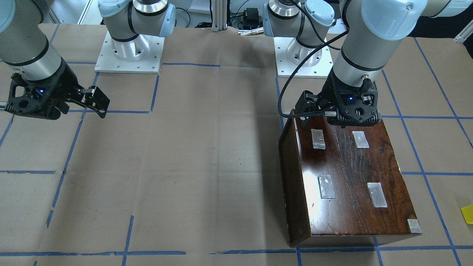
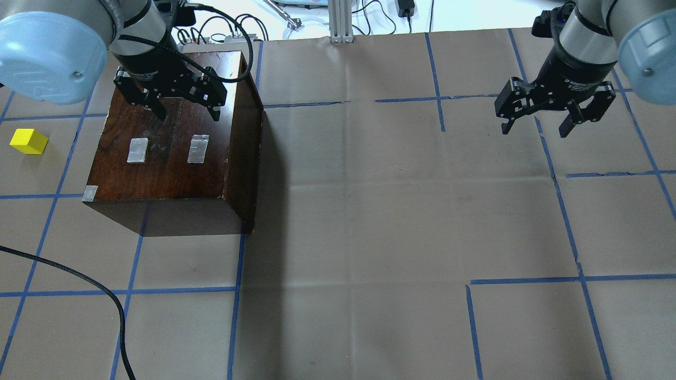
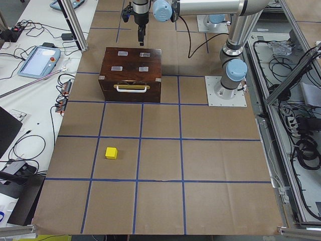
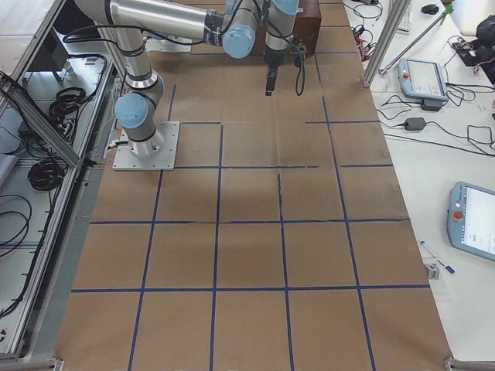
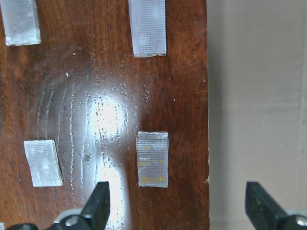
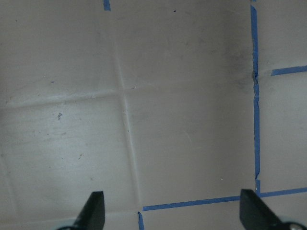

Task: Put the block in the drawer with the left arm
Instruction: 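Move the left gripper from above the cabinet toward its drawer side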

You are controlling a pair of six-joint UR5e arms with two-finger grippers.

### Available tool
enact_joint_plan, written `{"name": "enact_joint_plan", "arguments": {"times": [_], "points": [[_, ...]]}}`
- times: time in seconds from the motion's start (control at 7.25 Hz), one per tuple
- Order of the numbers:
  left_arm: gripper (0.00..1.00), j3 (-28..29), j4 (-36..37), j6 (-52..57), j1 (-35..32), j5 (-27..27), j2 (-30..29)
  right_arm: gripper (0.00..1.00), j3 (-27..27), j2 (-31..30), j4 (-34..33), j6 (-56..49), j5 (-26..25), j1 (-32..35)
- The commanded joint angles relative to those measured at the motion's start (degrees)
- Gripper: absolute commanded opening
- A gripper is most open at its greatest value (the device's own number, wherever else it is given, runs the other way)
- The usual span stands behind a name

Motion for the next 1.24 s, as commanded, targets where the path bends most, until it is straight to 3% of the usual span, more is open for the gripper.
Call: {"name": "enact_joint_plan", "arguments": {"times": [0.0,0.55,1.1], "points": [[0.99,0.0,0.0,0.0,0.0,0.3,0.2,1.00,0.0,0.0,0.0,0.0,0.0,0.0],[0.99,1.1,-0.2,-0.7,2.7,-0.2,1.0,1.00,0.0,0.0,0.0,0.1,0.0,0.0],[0.99,1.2,-0.1,2.5,12.9,-0.2,1.7,1.00,0.0,0.0,0.0,0.0,0.0,0.0]]}}
